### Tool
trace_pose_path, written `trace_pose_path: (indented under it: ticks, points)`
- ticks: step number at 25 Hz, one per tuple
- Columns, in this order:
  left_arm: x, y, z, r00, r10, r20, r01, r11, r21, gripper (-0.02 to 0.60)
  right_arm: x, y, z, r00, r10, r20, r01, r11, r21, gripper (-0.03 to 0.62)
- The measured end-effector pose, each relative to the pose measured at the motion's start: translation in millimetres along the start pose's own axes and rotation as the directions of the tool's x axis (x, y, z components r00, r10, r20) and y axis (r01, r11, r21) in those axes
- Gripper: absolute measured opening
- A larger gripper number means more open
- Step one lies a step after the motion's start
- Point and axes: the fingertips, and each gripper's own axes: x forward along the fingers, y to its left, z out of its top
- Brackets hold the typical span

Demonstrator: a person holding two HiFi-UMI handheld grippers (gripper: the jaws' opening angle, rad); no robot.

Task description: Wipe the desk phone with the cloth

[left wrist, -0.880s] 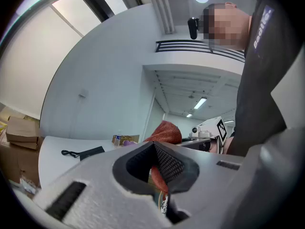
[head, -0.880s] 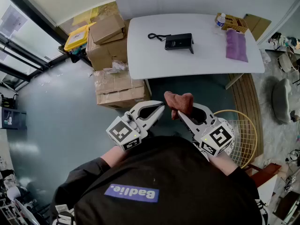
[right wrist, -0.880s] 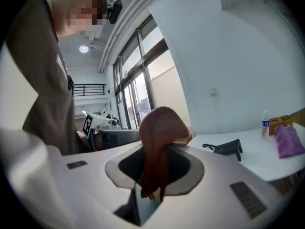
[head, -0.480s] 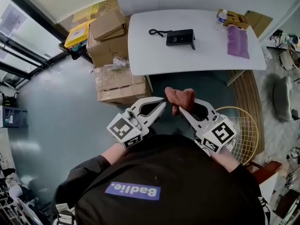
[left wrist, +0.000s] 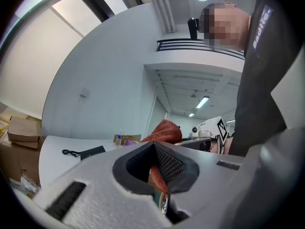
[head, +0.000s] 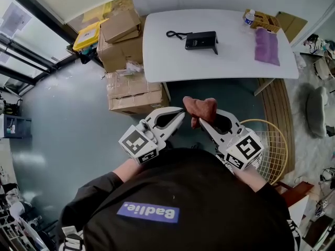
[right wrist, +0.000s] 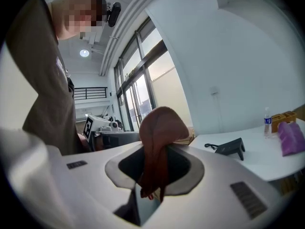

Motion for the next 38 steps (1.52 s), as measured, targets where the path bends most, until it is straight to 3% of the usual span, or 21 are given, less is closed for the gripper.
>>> trace_pose_path:
  ticks: [8,15,26,38]
  points:
    - [29,-1,-6,0.999,0.049,0.001,-0.048,0.999,-0.01,0.009,-19,-36,-7,1.0,0.022,-0.003,-0.022,1.0,0.011,0.089]
    - [45,18,-9,0.999,0.037,-0.009,-0.037,0.999,-0.008,0.009,-12,-62,-14,1.0,0.009,-0.027,-0.008,1.0,0.015,0.089]
    - [83,113,14,0.992,-0.126,-0.011,0.127,0.991,0.031,0.009,68,-118,16,0.995,-0.098,-0.026,0.099,0.995,0.001,0.089]
    - [106,194,46,0.975,-0.223,-0.014,0.223,0.975,-0.012,0.009,132,-160,33,0.977,-0.211,-0.026,0.212,0.977,0.032,0.089]
